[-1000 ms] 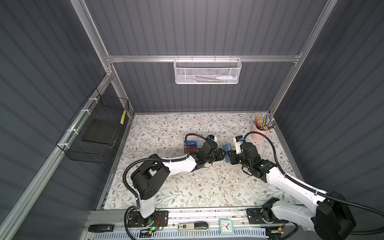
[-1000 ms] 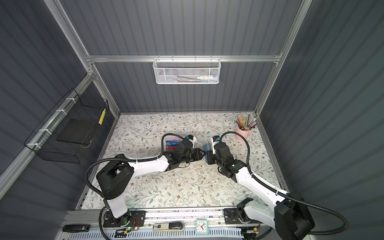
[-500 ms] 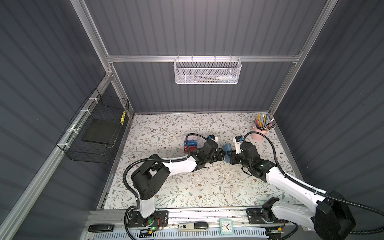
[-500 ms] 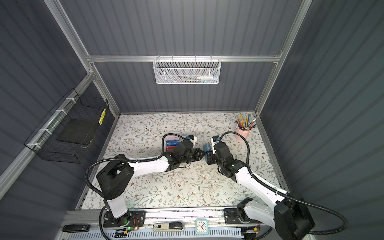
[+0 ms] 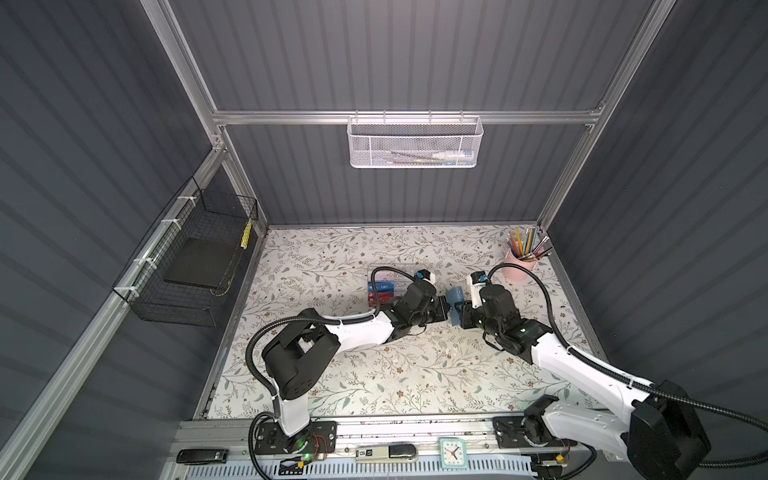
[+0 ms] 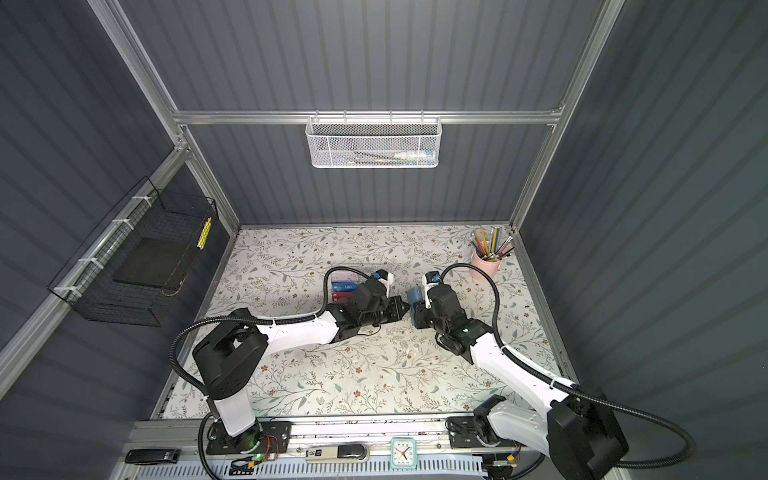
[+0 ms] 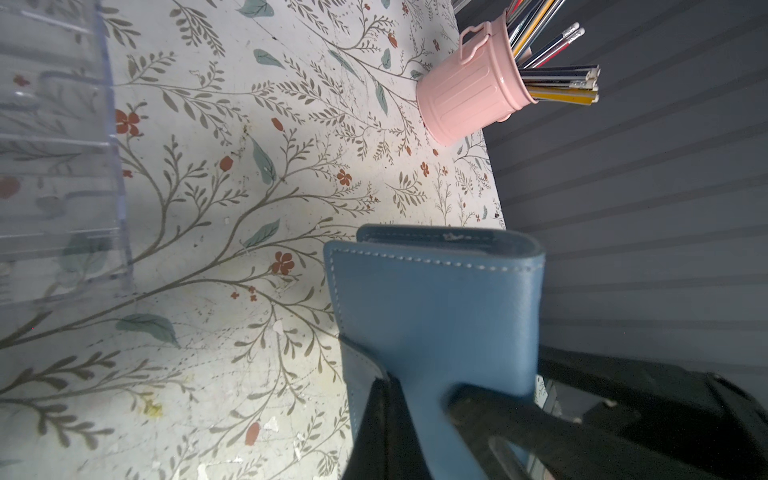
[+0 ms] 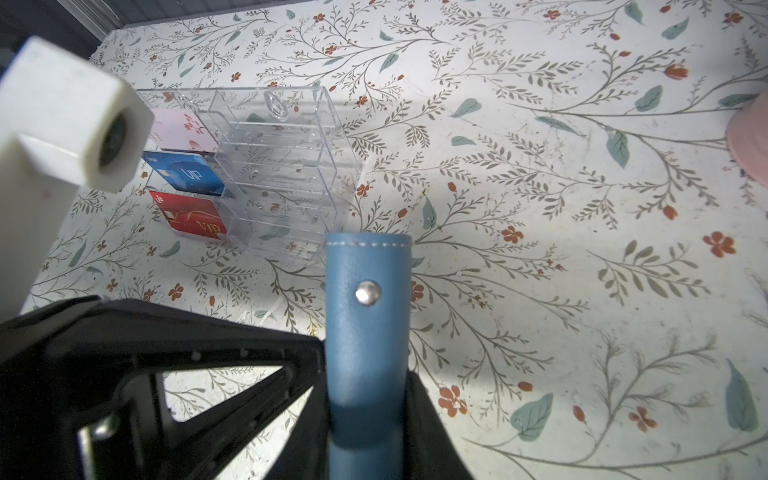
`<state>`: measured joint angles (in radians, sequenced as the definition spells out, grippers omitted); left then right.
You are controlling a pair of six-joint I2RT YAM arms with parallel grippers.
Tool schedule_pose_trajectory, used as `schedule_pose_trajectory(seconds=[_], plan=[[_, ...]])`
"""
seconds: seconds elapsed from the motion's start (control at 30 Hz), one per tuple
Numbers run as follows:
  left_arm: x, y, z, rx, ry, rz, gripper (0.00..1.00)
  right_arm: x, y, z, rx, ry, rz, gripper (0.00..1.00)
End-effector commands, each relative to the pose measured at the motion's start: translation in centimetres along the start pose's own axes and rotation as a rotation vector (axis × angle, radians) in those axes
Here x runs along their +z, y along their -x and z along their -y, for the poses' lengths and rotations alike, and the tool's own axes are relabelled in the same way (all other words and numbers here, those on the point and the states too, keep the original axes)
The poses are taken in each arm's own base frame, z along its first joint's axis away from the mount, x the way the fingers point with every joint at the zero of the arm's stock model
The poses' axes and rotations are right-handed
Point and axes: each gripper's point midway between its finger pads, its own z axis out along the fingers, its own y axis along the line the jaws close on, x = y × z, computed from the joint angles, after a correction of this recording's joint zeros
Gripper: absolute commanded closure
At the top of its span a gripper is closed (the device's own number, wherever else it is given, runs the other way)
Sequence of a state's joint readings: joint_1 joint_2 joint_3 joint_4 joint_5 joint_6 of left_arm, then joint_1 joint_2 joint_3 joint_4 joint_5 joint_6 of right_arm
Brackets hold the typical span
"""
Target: Take the credit cards out of the card holder
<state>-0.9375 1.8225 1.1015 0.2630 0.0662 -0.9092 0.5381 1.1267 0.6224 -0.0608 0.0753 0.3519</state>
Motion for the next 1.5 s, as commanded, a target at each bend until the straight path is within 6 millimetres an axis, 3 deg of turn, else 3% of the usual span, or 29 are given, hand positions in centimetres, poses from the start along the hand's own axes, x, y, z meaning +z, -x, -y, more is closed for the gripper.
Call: schedule_pose_trajectory(seconds=[0.0,0.6,1.47], plan=[[0.7,-1.6,-2.2,0.012,0.071,-0.044,1.0,-0.6,2.7,-1.8,0.014,0.078,0.092,1.0],[-0.6,-2.0,-3.0,0.028,0.09,-0.035,1.0,-0.5,2.7,-1.2,0.06,0.085,0.079,1.0],[-2.5,-2.5,-4.6,0.079,0.161,-0.039,1.0,1.1,1.4,0.0,0.124,0.08,0.006,1.0]])
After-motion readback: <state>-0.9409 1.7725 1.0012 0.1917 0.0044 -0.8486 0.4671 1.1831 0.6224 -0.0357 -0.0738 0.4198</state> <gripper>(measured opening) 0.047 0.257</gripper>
